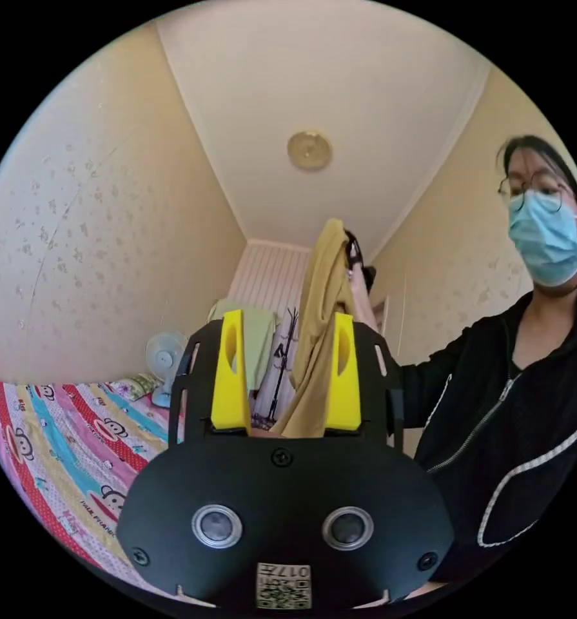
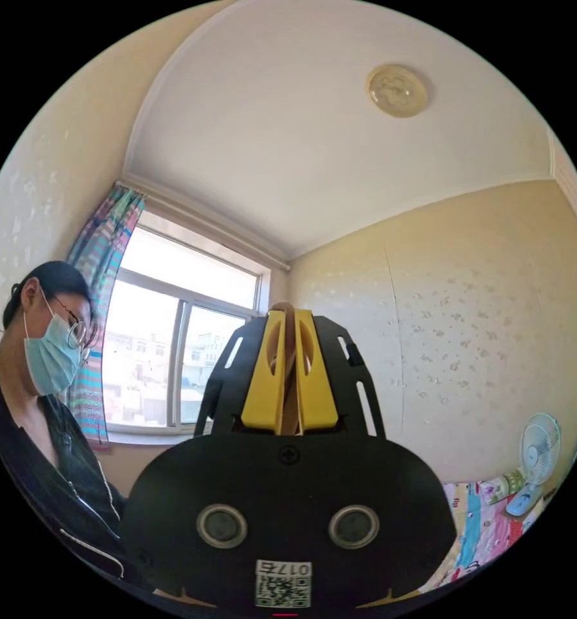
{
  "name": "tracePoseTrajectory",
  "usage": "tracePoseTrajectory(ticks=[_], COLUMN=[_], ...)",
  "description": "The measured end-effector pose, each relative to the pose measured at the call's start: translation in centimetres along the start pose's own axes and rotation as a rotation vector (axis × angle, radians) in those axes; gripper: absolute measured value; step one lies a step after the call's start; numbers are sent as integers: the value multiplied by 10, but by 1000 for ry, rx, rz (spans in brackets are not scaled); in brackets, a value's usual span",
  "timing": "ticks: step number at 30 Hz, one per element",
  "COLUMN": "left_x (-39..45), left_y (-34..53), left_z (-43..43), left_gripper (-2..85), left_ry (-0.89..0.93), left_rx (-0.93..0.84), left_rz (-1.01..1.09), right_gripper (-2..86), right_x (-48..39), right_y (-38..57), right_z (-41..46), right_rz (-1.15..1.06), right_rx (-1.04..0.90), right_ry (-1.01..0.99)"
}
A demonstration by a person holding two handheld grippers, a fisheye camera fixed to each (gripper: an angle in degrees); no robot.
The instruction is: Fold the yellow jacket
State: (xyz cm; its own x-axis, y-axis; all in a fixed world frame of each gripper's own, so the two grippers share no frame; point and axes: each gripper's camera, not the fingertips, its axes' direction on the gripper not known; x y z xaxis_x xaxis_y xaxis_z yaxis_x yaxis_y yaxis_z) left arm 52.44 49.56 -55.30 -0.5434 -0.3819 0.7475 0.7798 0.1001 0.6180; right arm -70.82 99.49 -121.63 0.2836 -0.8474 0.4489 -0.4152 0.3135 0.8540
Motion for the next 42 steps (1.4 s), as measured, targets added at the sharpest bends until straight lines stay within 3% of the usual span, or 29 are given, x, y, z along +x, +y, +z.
tracePoseTrajectory(ticks=[3,7,10,14,20,23,26,29,31,33,36,42], left_x=[28,40,30,10,-4,-26,-40,-28,-13,4,26,83], left_y=[14,17,13,-1,-10,-3,-3,-7,-11,-18,-20,-3], left_z=[54,64,51,35,-39,-56,-59,-56,-52,-40,-22,33], left_gripper=[186,144,52,43,48,91,190,213,215,211,216,229], left_ry=[-52,-109,0,51,-70,-30,2,-8,32,232,360,100], left_rx=[-80,-53,-22,-113,150,214,148,67,30,-47,-112,-300], left_rz=[61,72,48,3,-69,-167,-206,-108,-11,93,147,301], right_gripper=[29,31,32,33,33,32,32,32,31,30,30,31], right_x=[-2,-2,7,24,38,30,26,28,25,17,1,-22], right_y=[3,7,13,28,53,56,56,55,52,48,40,32], right_z=[-1,-1,-3,-3,-1,14,27,37,41,44,53,67], right_rz=[61,86,145,214,290,281,273,302,305,266,175,97], right_rx=[52,31,-7,-44,-22,-52,-53,-23,-8,-9,-43,-42], right_ry=[-98,-91,-68,-55,-164,-140,-98,-119,-23,91,185,299])
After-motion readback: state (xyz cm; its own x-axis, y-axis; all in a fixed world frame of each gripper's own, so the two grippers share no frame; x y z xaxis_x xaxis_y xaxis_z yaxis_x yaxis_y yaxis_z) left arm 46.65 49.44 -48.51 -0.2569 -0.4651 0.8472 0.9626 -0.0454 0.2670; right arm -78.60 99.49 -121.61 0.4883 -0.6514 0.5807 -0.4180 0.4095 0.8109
